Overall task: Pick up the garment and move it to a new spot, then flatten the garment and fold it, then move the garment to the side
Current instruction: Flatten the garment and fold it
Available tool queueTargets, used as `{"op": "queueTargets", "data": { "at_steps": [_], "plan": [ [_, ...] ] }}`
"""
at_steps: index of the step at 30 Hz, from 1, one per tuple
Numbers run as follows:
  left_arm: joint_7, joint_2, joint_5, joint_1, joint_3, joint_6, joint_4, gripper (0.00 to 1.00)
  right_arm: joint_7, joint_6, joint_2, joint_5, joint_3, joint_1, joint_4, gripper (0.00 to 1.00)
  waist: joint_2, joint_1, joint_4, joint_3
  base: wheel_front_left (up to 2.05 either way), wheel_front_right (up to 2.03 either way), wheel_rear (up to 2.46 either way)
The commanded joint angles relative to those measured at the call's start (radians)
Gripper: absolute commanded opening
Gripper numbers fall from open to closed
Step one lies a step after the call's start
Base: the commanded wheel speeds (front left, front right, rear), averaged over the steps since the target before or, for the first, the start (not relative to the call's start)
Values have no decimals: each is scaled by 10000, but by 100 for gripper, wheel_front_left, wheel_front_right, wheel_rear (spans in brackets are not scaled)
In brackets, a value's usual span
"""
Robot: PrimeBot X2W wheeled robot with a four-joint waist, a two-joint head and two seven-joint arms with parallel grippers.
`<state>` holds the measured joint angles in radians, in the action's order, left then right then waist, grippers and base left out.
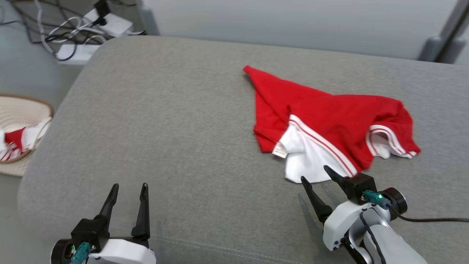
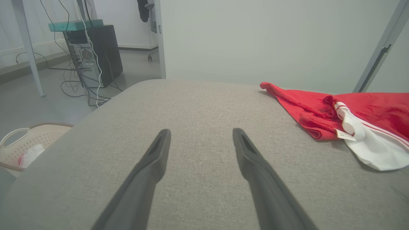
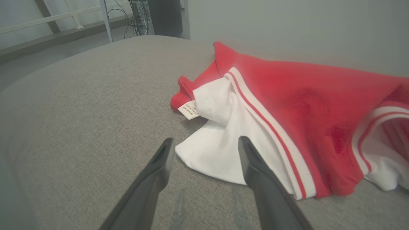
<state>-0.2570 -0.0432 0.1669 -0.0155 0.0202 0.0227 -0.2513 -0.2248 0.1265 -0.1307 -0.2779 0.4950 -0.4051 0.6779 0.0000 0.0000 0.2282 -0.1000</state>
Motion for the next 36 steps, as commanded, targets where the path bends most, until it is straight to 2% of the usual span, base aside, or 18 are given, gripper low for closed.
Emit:
{"op": "queueTargets", "data": {
  "at_steps": [1,7,12,13,14,15,17,21,25,31,36],
  "plan": [
    [-47,-72,101,-550,-254,-86,202,100,23,42,44,-48,233,-336,129,100,0,0,596,-325,0,0,0],
    [-47,-71,318,-640,-82,-189,259,100,331,42,-24,33,682,-909,1486,100,0,0,1079,-642,0,0,0],
    [-47,-71,476,-806,56,-293,322,100,464,42,-73,378,561,-1444,2535,100,0,0,1172,-837,0,0,0],
    [-47,-71,500,-842,77,-313,335,100,441,42,-61,450,482,-1554,2708,90,0,0,1166,-877,0,0,0],
    [-47,-71,529,-878,97,-323,351,100,414,42,-37,513,441,-1663,2845,49,0,0,1146,-922,0,0,0],
    [-47,-71,529,-878,97,-323,351,100,414,42,-37,513,441,-1663,2845,49,0,0,1146,-922,0,0,0],
    [-47,-71,556,-936,154,-329,395,100,229,42,-19,567,269,-1904,2970,0,0,0,1075,-980,0,0,0],
    [-47,-71,610,-954,202,-357,467,100,-131,42,-92,435,-188,-2218,2873,0,0,0,809,-967,0,0,0],
    [-47,-71,649,-951,271,-312,477,100,-336,42,-348,112,-638,-2291,1933,0,0,0,449,-855,0,0,0],
    [-47,-70,727,-1032,692,-252,445,100,-365,42,-1104,-330,-1886,-2197,-470,0,0,0,-95,-683,0,0,0],
    [-47,-70,860,-1229,1235,-214,360,100,-367,42,-1750,-265,-2680,-2334,-860,0,0,0,-298,-564,0,0,0]
  ]
}}
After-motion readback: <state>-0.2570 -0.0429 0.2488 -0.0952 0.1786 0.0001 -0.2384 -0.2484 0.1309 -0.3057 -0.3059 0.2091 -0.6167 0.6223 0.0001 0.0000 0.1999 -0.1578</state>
